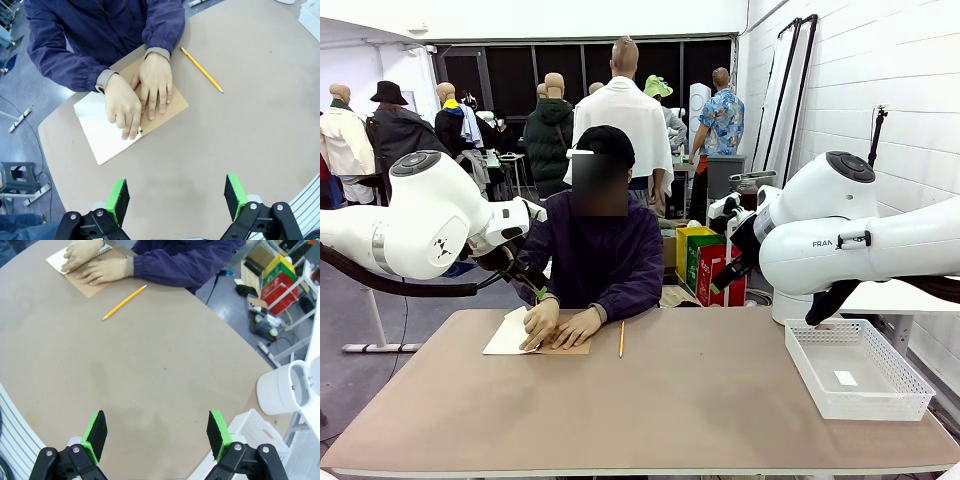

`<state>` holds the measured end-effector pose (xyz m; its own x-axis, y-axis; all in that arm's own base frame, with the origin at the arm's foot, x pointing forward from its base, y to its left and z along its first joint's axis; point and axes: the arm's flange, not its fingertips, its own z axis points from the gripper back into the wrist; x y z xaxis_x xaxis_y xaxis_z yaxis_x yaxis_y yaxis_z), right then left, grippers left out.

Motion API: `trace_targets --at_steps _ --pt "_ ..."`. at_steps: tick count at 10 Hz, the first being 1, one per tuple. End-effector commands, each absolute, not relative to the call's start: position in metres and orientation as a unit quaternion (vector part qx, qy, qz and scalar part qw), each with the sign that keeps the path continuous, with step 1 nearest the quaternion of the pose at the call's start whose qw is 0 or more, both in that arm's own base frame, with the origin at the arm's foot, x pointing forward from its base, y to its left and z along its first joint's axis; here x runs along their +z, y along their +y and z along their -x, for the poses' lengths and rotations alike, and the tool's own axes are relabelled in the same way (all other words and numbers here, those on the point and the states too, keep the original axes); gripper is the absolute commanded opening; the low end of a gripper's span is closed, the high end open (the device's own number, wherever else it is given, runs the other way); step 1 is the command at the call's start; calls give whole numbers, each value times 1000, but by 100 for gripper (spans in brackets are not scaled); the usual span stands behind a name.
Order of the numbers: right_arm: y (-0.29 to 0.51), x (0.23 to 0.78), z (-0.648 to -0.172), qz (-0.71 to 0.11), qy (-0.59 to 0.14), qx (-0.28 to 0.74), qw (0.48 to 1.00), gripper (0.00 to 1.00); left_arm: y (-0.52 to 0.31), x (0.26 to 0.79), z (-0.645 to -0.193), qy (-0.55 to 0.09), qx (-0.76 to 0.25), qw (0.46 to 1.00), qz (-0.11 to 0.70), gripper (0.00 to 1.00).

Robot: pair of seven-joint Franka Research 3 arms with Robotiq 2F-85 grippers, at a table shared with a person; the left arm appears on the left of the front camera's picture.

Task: Sort the paper based on its condition.
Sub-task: If a person hands you a paper, place it in the Organizing basket , and if it's crumpled, put it in the Trash can.

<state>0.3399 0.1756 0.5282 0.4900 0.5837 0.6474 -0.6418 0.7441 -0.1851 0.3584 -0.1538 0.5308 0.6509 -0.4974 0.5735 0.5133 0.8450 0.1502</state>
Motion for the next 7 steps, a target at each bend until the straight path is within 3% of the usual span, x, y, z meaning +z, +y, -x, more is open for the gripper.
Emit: trace_targets --at_steps 1,7 --pt "175 528 -340 -41 -358 355 862 100 -154 531 -359 -317 -280 906 10 100" --pt "175 528 -340 -41 -358 355 862 100 -154 531 -359 -317 -280 906 10 100"
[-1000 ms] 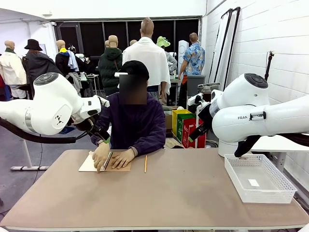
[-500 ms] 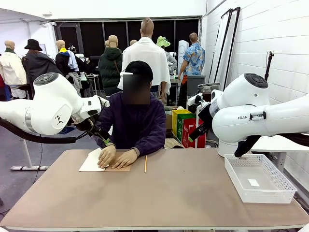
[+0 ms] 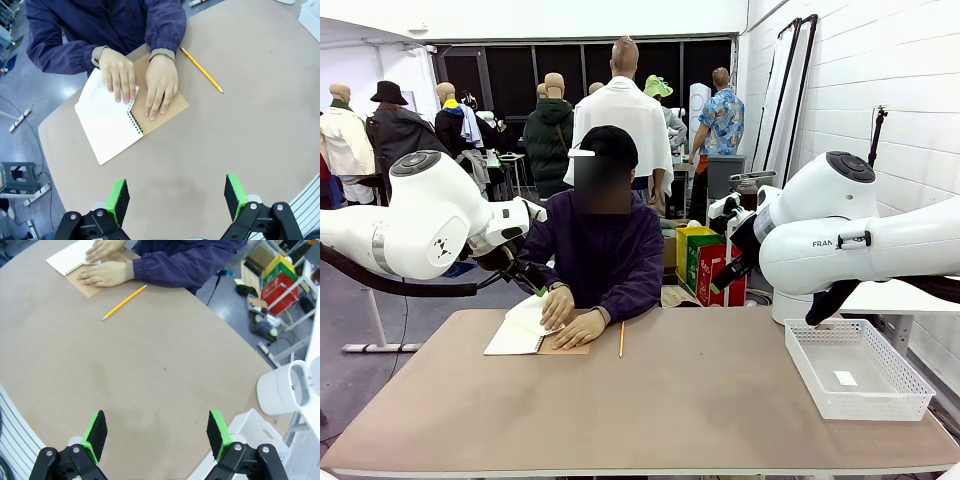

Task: Sort the paper based on its condition.
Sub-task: If a person hands you a paper, place it in the Organizing basket , and if it's crumpled, put it in the Trash can.

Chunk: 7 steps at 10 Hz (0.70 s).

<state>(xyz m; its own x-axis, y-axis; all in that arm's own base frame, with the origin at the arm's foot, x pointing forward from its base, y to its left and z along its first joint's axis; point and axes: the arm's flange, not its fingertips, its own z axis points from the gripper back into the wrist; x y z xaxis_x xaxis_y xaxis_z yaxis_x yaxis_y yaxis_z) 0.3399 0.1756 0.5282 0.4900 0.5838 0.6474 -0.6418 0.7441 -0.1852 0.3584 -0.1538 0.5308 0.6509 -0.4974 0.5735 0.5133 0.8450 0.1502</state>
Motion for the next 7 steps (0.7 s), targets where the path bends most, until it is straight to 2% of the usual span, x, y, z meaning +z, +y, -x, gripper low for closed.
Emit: trace_targets --at_steps 1,7 --pt "175 528 -340 -41 -358 355 862 100 -154 531 -359 -317 -280 906 10 100" --pt "175 528 -340 -41 -358 355 862 100 -154 531 -359 -317 -280 906 10 100"
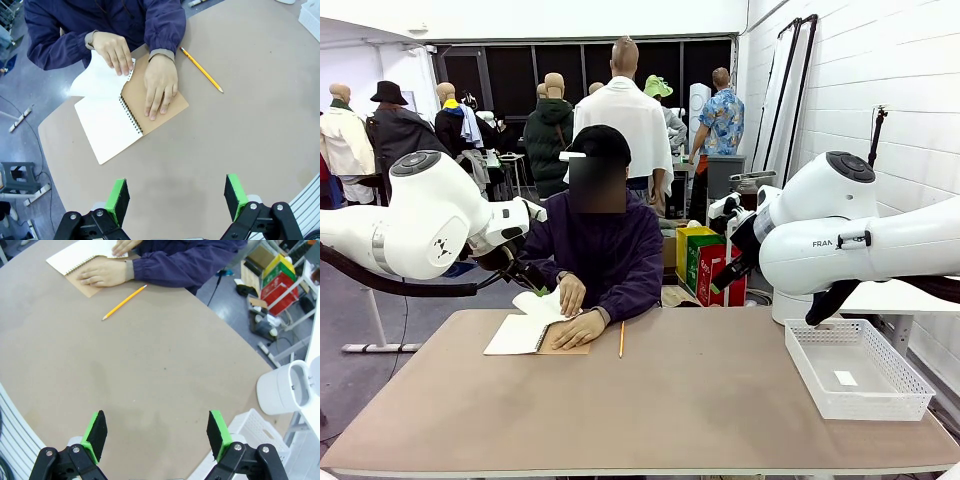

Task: Sort the paper based on its condition.
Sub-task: If a person hands you a paper, place it in the Organizing basket , and if it's crumpled, put it in the Trash can.

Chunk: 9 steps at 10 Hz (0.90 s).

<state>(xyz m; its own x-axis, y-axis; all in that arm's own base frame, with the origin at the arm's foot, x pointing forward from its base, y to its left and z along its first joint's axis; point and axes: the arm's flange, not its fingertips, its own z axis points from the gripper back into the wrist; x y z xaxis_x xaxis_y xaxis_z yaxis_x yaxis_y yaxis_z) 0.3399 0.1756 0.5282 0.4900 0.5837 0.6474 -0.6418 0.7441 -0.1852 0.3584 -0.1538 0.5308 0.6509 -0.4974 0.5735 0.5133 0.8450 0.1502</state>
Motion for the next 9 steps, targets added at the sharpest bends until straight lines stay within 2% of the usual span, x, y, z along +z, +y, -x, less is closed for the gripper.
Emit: trace_targets --at_steps 1,9 --pt "175 528 -340 -41 -358 355 862 100 -154 531 -359 -317 -280 906 10 100" --pt "175 528 -340 -41 -358 355 862 100 -154 531 -359 -317 -280 906 10 100"
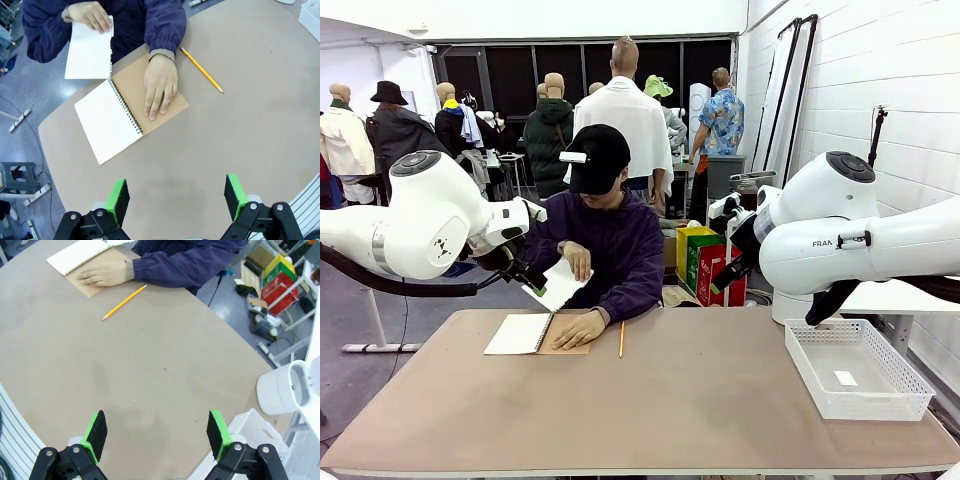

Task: Sort the paper based on its condition.
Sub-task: If a person hands you a paper, place it in the Organizing basket , and if it's crumpled, put it in the Trash can.

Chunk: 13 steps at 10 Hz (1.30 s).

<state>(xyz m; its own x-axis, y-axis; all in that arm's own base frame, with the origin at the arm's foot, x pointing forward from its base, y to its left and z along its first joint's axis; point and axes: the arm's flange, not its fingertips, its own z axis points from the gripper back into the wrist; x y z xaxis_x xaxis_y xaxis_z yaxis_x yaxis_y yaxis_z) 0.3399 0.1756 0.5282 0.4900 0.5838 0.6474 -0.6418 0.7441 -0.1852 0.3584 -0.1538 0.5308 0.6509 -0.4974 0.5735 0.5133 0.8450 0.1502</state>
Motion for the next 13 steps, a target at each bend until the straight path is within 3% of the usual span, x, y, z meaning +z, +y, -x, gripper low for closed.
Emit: trace_targets --at_steps 1,13 --pt "175 528 -340 -41 -358 355 862 100 -154 531 -359 -317 -280 906 10 100" --pt "175 528 -340 -41 -358 355 862 100 -154 531 -359 -317 -280 906 10 100"
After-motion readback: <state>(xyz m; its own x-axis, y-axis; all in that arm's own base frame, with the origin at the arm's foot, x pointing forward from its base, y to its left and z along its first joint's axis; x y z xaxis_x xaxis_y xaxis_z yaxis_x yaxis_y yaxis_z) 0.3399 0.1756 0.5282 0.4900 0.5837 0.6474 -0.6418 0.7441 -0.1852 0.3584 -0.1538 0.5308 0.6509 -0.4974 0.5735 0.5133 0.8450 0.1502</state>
